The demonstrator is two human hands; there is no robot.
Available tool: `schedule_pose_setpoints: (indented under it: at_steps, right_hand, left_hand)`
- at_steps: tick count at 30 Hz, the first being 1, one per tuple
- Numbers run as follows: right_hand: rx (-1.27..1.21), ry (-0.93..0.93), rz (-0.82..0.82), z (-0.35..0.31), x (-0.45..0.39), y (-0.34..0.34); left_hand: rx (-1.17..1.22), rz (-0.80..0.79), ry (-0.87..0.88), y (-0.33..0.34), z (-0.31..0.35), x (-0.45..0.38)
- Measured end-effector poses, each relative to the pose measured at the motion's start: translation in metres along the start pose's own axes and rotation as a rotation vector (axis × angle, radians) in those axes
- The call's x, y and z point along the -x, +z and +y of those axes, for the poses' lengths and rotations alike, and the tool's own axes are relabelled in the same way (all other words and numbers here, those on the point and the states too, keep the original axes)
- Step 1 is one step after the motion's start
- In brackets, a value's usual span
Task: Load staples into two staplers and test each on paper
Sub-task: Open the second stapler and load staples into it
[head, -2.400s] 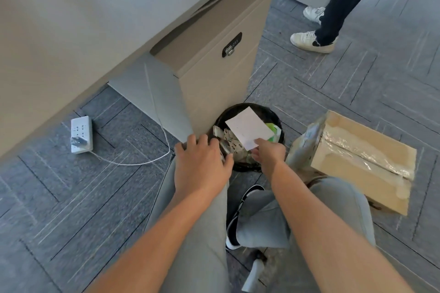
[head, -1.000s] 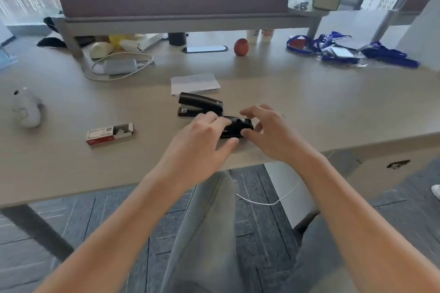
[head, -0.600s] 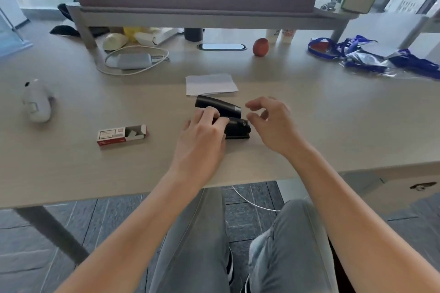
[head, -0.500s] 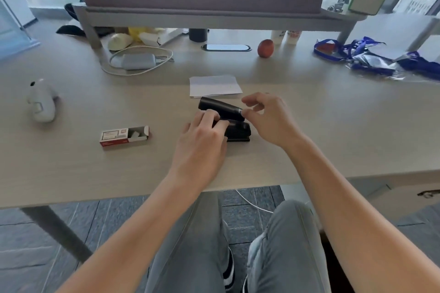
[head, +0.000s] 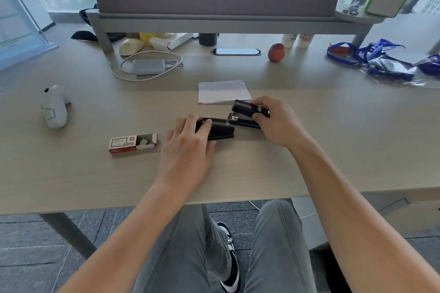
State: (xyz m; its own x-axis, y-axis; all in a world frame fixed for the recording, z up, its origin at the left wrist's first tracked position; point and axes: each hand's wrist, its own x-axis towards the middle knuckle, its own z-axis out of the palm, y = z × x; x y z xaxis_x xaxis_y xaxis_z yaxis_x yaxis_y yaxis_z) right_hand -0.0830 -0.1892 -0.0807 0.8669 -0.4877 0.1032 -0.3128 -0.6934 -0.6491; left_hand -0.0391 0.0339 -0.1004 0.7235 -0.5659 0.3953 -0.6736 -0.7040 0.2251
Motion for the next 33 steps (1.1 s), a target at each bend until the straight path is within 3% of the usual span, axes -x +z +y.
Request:
schedule_pose_setpoints:
  at_steps: [6, 14, 18, 28, 33]
  right_hand:
    - [-0.008, 0.060, 0.037, 0.021, 0.029, -0.020]
    - [-0.041, -0.058, -0.049, 0.014, 0.051, -0.014]
    - [-0.043, -0.089, -0.072, 0.001, 0.053, 0.000]
    - [-0.032, -0.193, -0.129, -0.033, 0.074, 0.033]
    - [0.123, -0.262, -0.077, -0.046, 0.081, 0.038]
  left_hand:
    - [-0.025, -0.068, -0.010, 0.014, 0.008, -0.021]
    - [0.126, -0.044, 0.071, 0.024, 0.016, -0.026]
    - [0.211, -0.058, 0.013, 0.017, 0.008, 0.002]
    - [0.053, -0.219, -0.012, 0.001, -0.011, 0.057]
    - [0.029, -0.233, -0.013, -0.003, -0.017, 0.064]
